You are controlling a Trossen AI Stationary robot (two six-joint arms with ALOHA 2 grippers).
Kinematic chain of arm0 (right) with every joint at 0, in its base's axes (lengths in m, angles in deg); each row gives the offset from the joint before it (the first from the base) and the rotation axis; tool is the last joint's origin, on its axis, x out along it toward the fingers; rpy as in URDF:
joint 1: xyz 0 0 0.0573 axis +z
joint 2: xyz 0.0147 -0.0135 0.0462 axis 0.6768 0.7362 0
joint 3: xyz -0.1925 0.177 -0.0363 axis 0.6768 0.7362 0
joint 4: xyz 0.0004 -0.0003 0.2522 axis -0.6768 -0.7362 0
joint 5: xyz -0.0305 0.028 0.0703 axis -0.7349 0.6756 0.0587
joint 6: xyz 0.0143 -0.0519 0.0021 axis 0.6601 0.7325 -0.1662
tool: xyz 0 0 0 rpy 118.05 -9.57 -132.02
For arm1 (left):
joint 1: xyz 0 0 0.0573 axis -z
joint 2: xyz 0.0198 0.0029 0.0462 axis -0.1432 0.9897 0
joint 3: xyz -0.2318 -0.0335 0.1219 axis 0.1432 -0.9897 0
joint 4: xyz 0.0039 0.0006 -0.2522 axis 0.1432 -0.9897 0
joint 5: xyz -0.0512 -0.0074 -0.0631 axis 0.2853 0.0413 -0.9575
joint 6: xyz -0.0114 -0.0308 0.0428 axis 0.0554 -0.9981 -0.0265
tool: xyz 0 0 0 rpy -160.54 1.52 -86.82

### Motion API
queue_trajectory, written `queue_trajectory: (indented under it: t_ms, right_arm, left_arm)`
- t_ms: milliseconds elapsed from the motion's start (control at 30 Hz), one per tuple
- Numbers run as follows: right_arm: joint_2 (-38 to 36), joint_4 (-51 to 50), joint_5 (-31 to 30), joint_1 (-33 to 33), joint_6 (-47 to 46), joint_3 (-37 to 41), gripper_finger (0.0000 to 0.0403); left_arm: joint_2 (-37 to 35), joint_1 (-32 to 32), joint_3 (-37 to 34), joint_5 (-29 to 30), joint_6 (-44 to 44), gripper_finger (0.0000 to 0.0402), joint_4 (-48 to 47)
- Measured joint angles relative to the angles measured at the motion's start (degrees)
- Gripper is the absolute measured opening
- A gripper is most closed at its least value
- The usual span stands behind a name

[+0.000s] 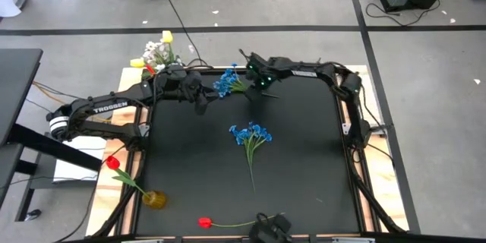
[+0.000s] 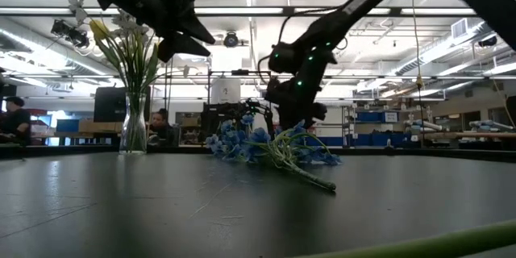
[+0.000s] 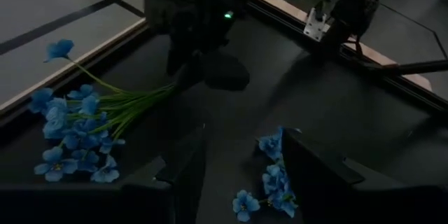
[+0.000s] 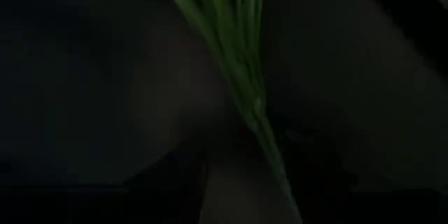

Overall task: Sort flowers into vase by color
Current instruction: Put the top blue flowers into the yellow vase

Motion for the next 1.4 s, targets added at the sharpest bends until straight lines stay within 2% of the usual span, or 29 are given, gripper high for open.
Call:
queue_trajectory:
  t_ms: [267,433,567,767,833,1133,1400]
  right_arm:
    - [10.1,-13.1,0.8,-1.8,6.1,-12.3,0.0175]
    - [12.5,-16.1,1.4,-1.9,8.4,-14.5,0.0147]
    - [12.7,-16.0,1.4,-2.0,8.6,-14.4,0.0108]
    - [12.1,-16.1,2.0,-2.3,7.4,-14.2,0.0028]
    - [11.6,-16.1,3.6,-2.7,6.1,-14.1,0.0013]
    - [7.1,-12.7,9.1,-4.6,-2.8,-13.9,0.0007]
    - [-0.3,-10.9,8.4,-4.5,-7.3,-13.9,0.0007]
  left_arm:
    - [0.0,-0.2,0.0,0.0,-0.3,0.0192,-0.2]
    - [0.0,-0.2,0.0,0.2,-1.0,0.0192,-0.4]
    - [0.0,-0.2,0.0,0.2,-1.2,0.0192,-1.1]
    - [0.0,-0.2,0.0,0.4,-1.9,0.0192,-1.7]
    - [0.0,-0.2,0.0,0.4,-1.9,0.0192,-1.7]
    - [0.0,-0.2,0.0,0.6,-2.2,0.0192,-1.6]
    - [0.0,-0.2,0.0,0.6,-2.6,0.0192,-1.4]
